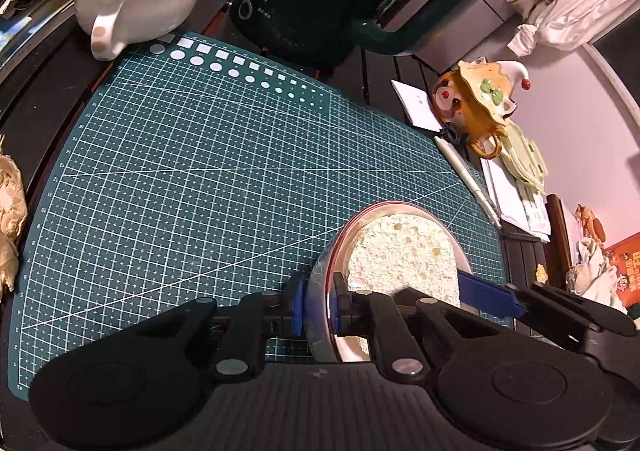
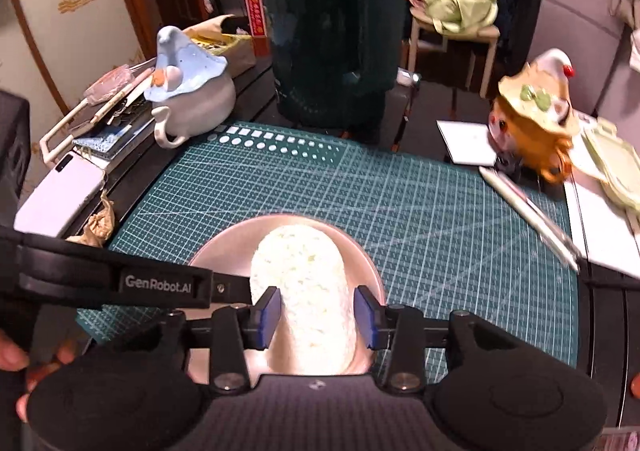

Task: Clean bowl
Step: 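Hold the tilted bowl with the left tool while the right tool scrubs its inside with the sponge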

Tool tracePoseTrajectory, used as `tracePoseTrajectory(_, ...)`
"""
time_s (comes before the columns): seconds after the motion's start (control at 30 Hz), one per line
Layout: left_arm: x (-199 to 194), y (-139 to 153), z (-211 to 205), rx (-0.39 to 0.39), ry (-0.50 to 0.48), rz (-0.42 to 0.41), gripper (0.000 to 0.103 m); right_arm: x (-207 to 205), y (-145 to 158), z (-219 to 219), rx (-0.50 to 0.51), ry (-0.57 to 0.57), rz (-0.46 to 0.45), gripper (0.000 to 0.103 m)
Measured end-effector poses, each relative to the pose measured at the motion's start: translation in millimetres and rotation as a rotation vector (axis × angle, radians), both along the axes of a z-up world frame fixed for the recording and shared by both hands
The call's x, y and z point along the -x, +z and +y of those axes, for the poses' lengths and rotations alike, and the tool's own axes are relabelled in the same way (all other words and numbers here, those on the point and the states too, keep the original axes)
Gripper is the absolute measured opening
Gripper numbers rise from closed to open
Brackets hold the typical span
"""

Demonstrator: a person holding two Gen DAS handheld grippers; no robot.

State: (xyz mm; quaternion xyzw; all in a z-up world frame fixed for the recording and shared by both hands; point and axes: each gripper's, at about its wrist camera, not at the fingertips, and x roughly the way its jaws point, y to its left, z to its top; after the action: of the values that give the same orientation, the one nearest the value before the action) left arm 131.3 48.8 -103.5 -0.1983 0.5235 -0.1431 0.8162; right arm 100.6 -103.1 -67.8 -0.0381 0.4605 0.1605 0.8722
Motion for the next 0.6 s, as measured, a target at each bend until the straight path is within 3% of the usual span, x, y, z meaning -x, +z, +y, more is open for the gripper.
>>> tracePoseTrajectory(0.13, -1, -3, 2, 0.02, 0.01, 0.016, 0.011, 7, 6, 3, 0.026, 0.015, -0.034, 0.012)
tracePoseTrajectory(0.37, -3, -5, 14, 0.025, 0.008, 0.014, 0.011, 22, 23, 10, 0.1, 0.038, -0.118, 0.012)
tracePoseTrajectory(0.6, -1, -5, 19, 0.032, 0.003, 0.018, 0.012, 9, 5, 6, -0.049, -0.017, 0.011, 0.013)
